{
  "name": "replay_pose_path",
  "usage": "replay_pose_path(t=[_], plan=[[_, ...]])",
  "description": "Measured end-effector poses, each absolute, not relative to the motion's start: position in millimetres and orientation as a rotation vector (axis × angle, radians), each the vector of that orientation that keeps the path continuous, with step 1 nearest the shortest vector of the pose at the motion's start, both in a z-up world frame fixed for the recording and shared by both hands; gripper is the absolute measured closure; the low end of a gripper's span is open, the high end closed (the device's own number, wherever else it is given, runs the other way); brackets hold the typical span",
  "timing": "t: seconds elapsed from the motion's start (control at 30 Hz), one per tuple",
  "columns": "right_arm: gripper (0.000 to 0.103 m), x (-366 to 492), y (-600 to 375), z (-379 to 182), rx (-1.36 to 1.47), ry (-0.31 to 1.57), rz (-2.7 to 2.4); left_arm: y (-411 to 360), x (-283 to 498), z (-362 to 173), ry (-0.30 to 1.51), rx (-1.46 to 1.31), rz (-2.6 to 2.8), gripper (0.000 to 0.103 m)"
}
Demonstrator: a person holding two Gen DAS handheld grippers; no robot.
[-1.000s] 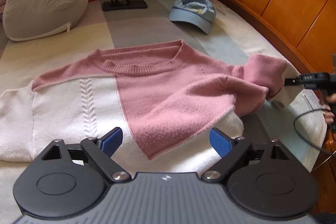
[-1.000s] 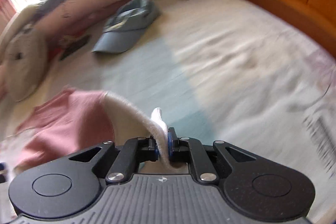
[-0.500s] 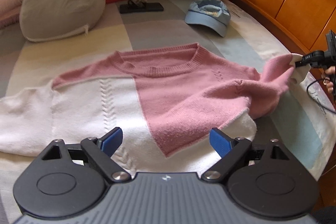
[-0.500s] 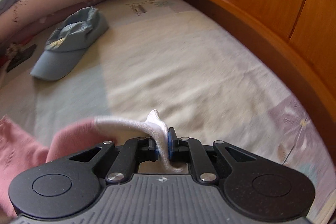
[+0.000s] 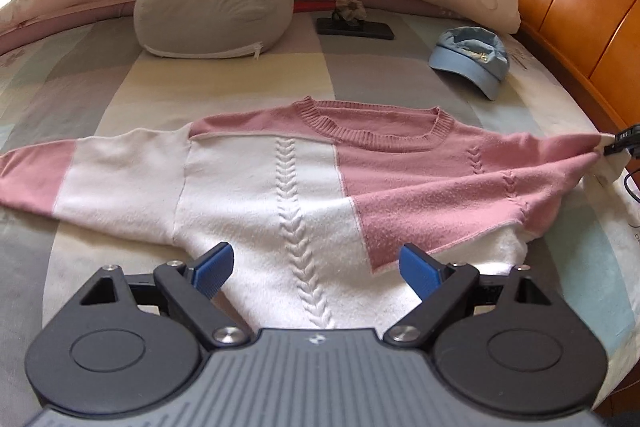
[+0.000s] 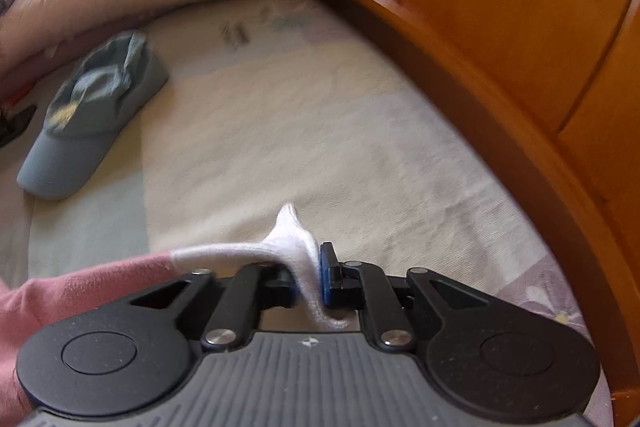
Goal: Fold clothes
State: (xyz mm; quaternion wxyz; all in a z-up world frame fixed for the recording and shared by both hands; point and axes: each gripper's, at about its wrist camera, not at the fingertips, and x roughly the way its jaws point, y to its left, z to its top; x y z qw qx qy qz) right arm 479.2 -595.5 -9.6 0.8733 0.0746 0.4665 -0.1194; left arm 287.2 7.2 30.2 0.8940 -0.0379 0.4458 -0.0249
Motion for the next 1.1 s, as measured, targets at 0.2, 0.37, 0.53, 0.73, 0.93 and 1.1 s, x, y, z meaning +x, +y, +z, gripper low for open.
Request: replay_pose_path(t=[0.2, 0.37, 0.53, 0.73, 0.93, 1.1], plan=[[0.044, 468.7, -609.6, -9.8, 0.210, 0.943, -0.255, -0.1, 279.5, 25.9, 0.956, -0.063, -0.031, 0.013], [0.039, 445.0, -621.3, -3.7, 0.275, 0.824, -0.358, -6.1, 274.9, 29.4, 0.938, -0.048, -0.056, 0.013], [0.028, 416.1, -612.5, -7.0, 0.311, 0.810, -0.323, -10.8, 273.3, 28.7, 0.941, -0.044, -0.076, 0.013], [0.025, 379.0, -618.5, -33.8, 0.615, 0.799, -0.211, -19.2, 272.9, 27.9, 0.945, -0.016, -0.109, 0.013], [0.009, 358.2, -625.7, -78.1, 0.885, 0.704, -0.132, -22.5, 269.3, 23.6, 0.963, -0.001, -0.112, 0.013], [0.004, 355.0, -633.8, -78.4, 0.981, 0.552, -0.074, -20.3, 263.7, 17.2, 0.992, 0.000, -0.093, 0.013]])
